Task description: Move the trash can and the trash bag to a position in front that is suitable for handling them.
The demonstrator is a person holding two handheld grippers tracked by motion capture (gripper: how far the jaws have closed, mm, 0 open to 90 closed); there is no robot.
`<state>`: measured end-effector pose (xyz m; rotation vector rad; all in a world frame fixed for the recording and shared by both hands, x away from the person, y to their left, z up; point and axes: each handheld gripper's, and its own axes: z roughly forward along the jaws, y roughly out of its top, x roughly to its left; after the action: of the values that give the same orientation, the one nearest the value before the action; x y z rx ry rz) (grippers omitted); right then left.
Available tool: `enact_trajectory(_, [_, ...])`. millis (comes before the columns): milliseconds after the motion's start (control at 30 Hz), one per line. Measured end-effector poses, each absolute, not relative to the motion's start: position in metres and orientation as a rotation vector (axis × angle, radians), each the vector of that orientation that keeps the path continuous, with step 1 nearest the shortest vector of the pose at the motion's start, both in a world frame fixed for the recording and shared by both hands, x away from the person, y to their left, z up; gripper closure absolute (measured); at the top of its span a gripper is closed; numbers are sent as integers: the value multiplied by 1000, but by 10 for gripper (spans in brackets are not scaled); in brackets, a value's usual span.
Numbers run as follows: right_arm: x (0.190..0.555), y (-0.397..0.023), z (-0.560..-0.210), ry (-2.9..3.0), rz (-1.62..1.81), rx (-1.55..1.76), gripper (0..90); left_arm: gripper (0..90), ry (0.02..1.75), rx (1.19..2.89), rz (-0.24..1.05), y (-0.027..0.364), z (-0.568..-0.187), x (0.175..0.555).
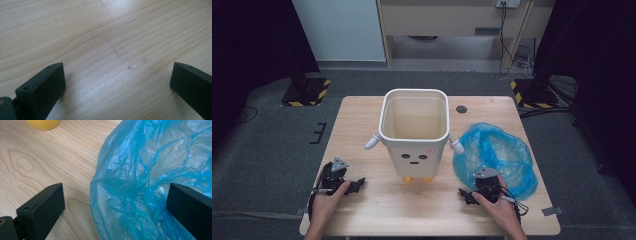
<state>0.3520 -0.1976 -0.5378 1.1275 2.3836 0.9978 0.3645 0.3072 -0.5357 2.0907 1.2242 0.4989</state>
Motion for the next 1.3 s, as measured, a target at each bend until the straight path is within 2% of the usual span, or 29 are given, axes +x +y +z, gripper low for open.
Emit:
enact_trajectory(600, [350,-197,-538,2375,995,1151,20,35,1163,2121,452,297,-526,364])
enact_trajectory(1100, [351,-197,-538,2373,992,1150,20,46,1087,2089,404,301,-493,372])
enact_trajectory(1300, [350,-197,-538,2368,990,1150,19,46,1082,2096,441,305,-477,380])
